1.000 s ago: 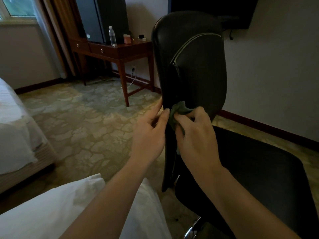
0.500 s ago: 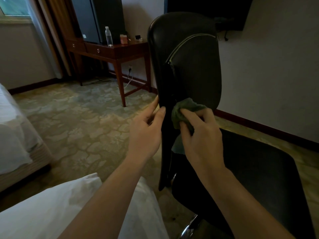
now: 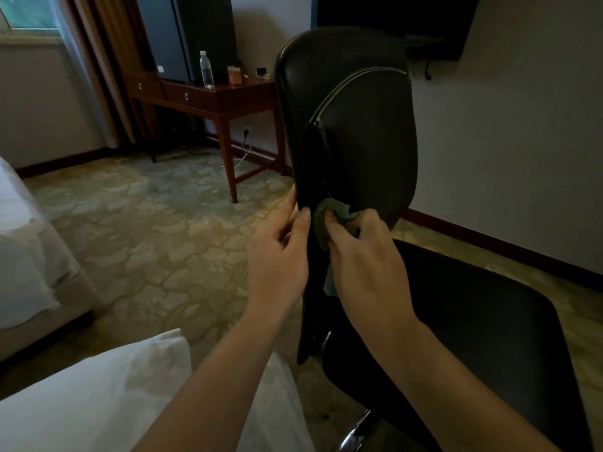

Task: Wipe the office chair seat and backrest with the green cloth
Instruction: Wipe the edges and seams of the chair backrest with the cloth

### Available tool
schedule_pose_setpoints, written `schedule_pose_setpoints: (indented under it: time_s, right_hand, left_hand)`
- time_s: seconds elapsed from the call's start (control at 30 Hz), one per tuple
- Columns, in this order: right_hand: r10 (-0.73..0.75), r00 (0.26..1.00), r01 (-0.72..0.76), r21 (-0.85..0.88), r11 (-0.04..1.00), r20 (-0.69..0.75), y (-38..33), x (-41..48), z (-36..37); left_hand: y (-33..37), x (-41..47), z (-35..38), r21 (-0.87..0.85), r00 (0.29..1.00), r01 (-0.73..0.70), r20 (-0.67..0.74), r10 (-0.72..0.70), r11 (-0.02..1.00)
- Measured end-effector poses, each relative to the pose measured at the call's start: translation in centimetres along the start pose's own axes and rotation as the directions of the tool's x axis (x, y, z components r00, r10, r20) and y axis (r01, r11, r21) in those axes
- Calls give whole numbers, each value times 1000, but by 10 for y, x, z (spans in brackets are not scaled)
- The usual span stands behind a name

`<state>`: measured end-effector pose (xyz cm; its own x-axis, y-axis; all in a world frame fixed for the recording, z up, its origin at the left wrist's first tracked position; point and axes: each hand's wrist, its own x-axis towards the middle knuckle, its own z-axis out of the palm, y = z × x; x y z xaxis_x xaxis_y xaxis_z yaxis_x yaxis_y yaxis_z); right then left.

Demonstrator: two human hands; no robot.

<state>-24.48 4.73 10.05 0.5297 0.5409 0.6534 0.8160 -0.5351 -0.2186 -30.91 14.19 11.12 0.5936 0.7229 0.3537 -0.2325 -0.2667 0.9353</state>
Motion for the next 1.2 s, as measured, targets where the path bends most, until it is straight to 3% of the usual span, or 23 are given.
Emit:
schedule_pose_setpoints:
  time_s: [0.2, 0.27, 0.4, 0.53, 0.7, 0.83, 0.97, 1.13, 1.2]
  right_hand:
    - [-42, 998, 44, -41, 998, 55, -4, -9, 6]
    - [-27, 990, 35, -57, 998, 142, -3, -14, 6]
    - [84, 906, -66, -58, 996, 414, 21, -37, 9]
    - [125, 967, -165, 171, 971, 221, 33, -57, 6]
    - [41, 999, -42, 217, 975, 5, 17, -32, -6]
    - [-17, 1000, 14, 174, 985, 12, 5, -13, 4]
    - [29, 999, -32, 127, 991, 22, -3, -16, 20]
    - [28, 981, -38, 46, 998, 191, 12, -46, 39]
    - [44, 982, -64, 103, 993, 183, 22, -59, 35]
  left_hand:
    - [-3, 0, 2, -10, 1000, -3, -9, 3, 1000]
    - [-5, 1, 0, -17, 1000, 0, 8, 0, 1000]
    - [-11, -1, -6, 7, 997, -19, 70, 19, 1000]
    - [-17, -5, -9, 38, 996, -37, 86, 34, 999]
    - [-18, -2, -12, 31, 995, -24, 95, 21, 999]
    - [-13, -2, -10, -9, 998, -1, 59, 1, 1000]
    - [-10, -5, -7, -22, 999, -13, 30, 14, 1000]
    - [-11, -4, -5, -64, 999, 0, 36, 2, 998]
    - [-13, -4, -4, -78, 999, 4, 40, -1, 997]
